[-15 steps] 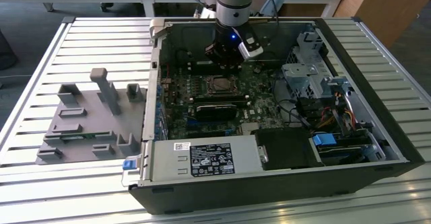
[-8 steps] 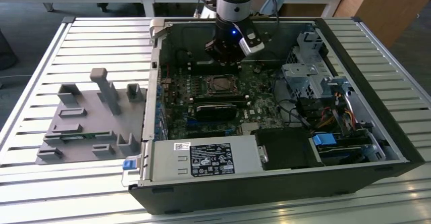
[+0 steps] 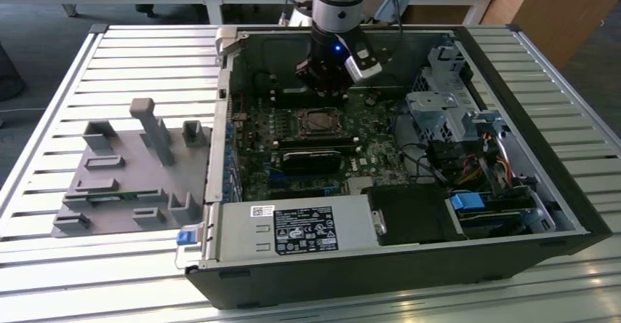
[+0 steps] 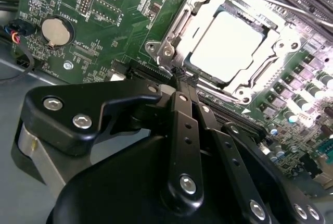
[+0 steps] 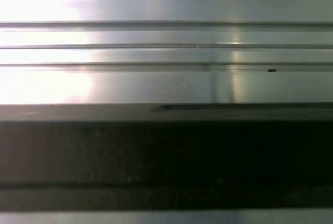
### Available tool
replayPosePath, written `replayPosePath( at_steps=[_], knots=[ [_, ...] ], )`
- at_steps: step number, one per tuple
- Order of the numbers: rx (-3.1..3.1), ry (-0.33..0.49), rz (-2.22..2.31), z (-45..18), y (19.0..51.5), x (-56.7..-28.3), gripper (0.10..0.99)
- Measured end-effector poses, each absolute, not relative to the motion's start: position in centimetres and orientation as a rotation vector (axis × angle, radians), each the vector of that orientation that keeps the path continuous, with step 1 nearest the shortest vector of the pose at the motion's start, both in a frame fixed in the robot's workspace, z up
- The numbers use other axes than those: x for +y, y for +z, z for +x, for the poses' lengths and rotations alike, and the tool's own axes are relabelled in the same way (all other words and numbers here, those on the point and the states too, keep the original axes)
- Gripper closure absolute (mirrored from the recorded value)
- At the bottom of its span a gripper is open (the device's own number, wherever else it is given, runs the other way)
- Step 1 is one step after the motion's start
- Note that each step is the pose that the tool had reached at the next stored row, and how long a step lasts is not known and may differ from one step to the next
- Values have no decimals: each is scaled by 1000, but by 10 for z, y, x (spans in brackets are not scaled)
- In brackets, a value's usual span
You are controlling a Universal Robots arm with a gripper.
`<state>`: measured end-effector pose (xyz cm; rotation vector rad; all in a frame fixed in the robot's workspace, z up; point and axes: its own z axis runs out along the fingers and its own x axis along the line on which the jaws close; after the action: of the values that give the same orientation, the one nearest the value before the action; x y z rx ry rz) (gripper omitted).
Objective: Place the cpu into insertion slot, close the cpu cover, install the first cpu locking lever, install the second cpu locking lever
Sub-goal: 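Install the first cpu locking lever, then install the second cpu locking lever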
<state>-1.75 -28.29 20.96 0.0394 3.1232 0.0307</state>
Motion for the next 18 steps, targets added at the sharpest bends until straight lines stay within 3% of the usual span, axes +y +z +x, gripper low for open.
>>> replayPosePath(
  at_steps=[18],
  knots=[
    [3123,31,40,-17,210,-290,980]
  ],
)
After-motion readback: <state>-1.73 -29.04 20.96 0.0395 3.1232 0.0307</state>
